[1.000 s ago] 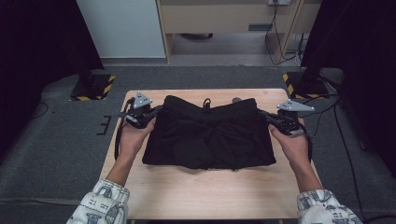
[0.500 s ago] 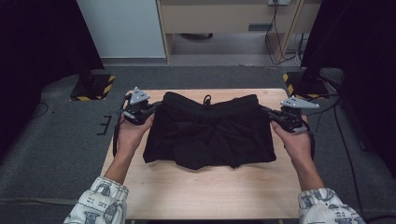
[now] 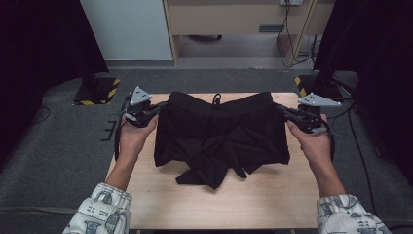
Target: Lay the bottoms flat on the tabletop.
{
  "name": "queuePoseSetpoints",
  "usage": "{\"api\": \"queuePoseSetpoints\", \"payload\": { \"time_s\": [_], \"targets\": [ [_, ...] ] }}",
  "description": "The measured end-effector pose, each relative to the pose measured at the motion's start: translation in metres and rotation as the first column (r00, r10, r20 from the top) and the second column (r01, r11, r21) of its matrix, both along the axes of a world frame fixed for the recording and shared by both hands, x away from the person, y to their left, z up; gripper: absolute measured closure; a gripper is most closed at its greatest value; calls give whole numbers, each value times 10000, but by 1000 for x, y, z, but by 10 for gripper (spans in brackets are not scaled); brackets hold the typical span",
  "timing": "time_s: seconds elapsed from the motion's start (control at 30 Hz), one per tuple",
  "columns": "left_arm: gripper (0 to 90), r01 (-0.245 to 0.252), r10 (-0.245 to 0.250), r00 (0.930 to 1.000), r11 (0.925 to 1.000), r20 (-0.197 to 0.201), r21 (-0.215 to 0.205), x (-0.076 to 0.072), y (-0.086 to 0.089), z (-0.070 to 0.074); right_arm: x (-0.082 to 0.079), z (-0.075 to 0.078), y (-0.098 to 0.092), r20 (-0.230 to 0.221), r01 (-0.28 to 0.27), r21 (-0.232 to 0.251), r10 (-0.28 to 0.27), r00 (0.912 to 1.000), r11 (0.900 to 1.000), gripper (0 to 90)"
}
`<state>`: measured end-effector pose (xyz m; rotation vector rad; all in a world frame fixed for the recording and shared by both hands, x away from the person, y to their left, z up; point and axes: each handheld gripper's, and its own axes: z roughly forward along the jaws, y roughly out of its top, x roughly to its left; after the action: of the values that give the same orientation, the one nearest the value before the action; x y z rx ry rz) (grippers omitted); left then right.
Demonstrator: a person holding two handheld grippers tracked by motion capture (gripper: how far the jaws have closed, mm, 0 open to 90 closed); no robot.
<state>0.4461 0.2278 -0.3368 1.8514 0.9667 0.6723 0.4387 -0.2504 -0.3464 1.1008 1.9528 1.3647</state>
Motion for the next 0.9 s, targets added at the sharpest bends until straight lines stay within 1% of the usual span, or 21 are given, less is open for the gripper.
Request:
{"api": "queuePoseSetpoints", "payload": {
  "time_s": [0.07, 0.13, 0.17, 0.2, 0.23, 0.3, 0.37, 0.43, 0.5, 0.53, 0.57, 0.6, 0.67, 0.8, 0.87, 0.9],
  "targets": [
    [889, 0, 0, 10000, 10000, -5, -45, 1, 1, 0, 2, 4, 2, 9, -11, -132, 11, 10000, 9999, 890],
    [888, -54, 52, 10000, 9981, -44, -618, 4, 6, 2, 3, 10, 5, 67, -17, -153, 19, 10000, 9999, 890],
    [889, -59, 52, 9999, 9967, -91, -804, 6, 8, 3, 4, 13, 6, 110, -70, -175, 72, 9999, 9998, 890],
    [889, -59, 52, 9999, 9967, -91, -804, 6, 8, 3, 4, 13, 6, 110, -70, -175, 72, 9999, 9998, 890],
    [889, -94, 85, 9999, 9964, -119, -848, 9, 10, 6, 5, 20, 8, 253, -93, -225, 99, 9996, 9997, 890],
    [889, -138, 132, 9999, 9970, -81, -755, 11, 10, 11, 7, 26, 9, 339, -89, -185, 95, 9994, 9998, 890],
    [889, -139, 127, 9998, 9972, -156, -737, 13, 9, 15, 10, 28, 9, 373, -59, -155, 65, 9993, 9999, 889],
    [889, -165, 148, 9995, 9977, -273, -655, 17, 8, 14, 14, 24, 8, 264, -11, -173, 16, 9996, 9999, 890],
    [888, -226, 203, 9991, 9979, -381, -600, 22, 8, 12, 18, 18, 6, 116, 37, -211, -34, 9999, 9998, 889],
    [888, -226, 203, 9991, 9979, -381, -600, 22, 8, 12, 18, 18, 6, 116, 37, -211, -34, 9999, 9998, 889],
    [888, -217, 191, 9989, 9979, -431, -612, 24, 8, 11, 23, 11, 4, -10, 33, -212, -33, 10000, 9998, 889],
    [888, -208, 179, 9986, 9979, -489, -609, 27, 8, 9, 26, 8, 4, -51, 13, -211, -14, 10000, 9998, 889],
    [888, -157, 130, 9977, 9991, -666, -399, 35, 6, 5, 31, 2, 2, -130, 20, -193, -23, 9999, 9998, 889],
    [888, -159, 132, 9963, 9994, -852, -305, 43, 3, -1, 42, -7, 2, -305, 63, 21, -62, 9995, 10000, 889],
    [887, -164, 136, 9959, 9994, -893, -315, 45, 2, -2, 47, -11, 2, -399, 97, 28, -96, 9992, 9999, 889],
    [888, -163, 135, 9957, 9994, -914, -300, 49, 2, -3, 49, -13, 2, -415, 135, 43, -133, 9991, 9999, 889]
  ]
}}
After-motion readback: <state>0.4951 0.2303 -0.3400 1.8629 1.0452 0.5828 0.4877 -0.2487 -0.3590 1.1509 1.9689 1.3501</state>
